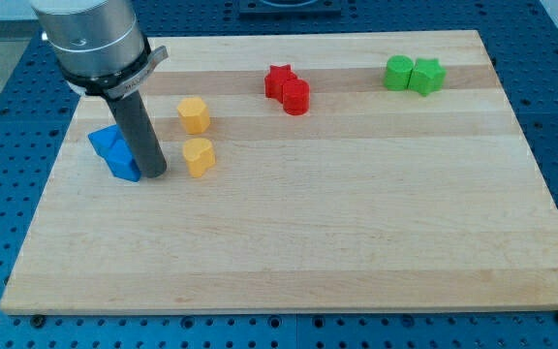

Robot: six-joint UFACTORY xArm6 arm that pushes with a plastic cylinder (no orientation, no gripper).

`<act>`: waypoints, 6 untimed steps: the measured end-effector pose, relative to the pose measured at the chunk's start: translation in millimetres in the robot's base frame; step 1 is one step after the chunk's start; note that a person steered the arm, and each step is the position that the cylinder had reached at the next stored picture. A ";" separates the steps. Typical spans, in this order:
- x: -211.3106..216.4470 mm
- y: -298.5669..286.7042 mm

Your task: Push the yellow blocks to the top side

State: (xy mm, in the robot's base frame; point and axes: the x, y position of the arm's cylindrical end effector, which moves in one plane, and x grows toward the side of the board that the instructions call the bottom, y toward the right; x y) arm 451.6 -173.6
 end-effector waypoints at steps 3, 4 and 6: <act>35.9 17.5; 36.4 57.1; 0.2 57.9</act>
State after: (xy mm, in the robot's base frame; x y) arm 451.8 -115.7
